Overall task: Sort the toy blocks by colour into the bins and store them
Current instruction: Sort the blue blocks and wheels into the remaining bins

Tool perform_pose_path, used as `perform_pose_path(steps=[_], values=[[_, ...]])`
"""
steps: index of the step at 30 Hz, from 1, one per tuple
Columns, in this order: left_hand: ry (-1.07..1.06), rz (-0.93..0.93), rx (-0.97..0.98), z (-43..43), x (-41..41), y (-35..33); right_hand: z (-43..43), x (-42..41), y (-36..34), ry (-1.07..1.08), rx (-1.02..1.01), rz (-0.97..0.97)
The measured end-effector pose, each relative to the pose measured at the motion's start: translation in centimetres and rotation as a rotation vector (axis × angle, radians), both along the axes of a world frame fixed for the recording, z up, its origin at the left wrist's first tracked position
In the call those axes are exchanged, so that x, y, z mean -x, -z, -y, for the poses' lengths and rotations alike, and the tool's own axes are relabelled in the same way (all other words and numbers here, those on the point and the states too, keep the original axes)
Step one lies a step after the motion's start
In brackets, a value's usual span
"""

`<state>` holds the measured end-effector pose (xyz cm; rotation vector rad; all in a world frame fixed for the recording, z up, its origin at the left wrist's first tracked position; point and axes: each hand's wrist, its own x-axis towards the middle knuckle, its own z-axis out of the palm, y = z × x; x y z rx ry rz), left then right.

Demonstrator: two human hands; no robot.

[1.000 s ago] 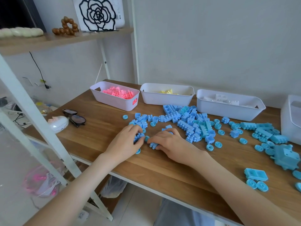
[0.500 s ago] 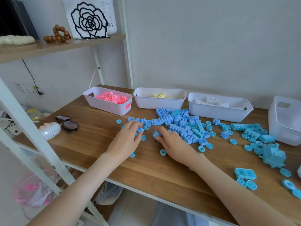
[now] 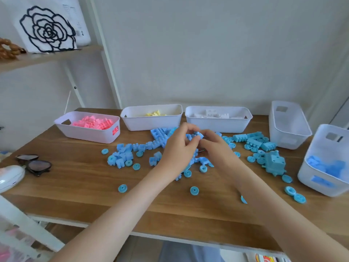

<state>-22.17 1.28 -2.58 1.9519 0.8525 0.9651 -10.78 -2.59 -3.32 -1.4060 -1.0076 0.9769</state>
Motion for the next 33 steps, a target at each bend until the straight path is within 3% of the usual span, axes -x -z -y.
perform_pose_path(steps=[3,5,7,9,10,13,16,18,25,28,33], values=[[0.150,-0.010,0.000,1.2,-5.3,-1.1,3.0,-4.0,-1.7,0.094,-0.038,-0.206],[0.248,-0.010,-0.034,2.4,-8.3,-2.2,5.2,-6.8,-3.0,0.161,-0.092,-0.223],[0.334,0.008,-0.037,3.6,-11.0,-2.9,7.3,-9.5,-3.6,0.286,-0.091,0.059],[0.431,0.012,-0.015,5.3,-14.4,-3.1,9.8,-13.1,-3.2,0.462,0.006,0.572],[0.446,0.006,-0.023,5.8,-15.5,-3.0,10.5,-14.4,-2.8,0.512,0.057,0.741],[0.468,-0.029,-0.069,7.4,-19.0,-2.8,13.1,-18.4,-1.7,0.660,0.136,0.958],[0.529,-0.137,-0.056,8.6,-21.5,-2.2,15.2,-21.3,-0.1,0.633,0.290,1.150],[0.542,-0.192,-0.052,9.1,-22.7,-1.8,16.0,-22.1,0.8,0.576,0.386,1.146],[0.584,-0.477,-0.095,10.0,-24.5,-1.5,16.2,-21.7,1.4,0.570,0.302,1.198],[0.570,-0.474,-0.175,9.2,-23.0,-1.9,15.8,-21.0,1.1,0.580,0.270,1.253],[0.502,-0.377,-0.182,7.1,-17.7,-2.3,13.5,-17.8,-0.5,0.462,0.019,1.245]])
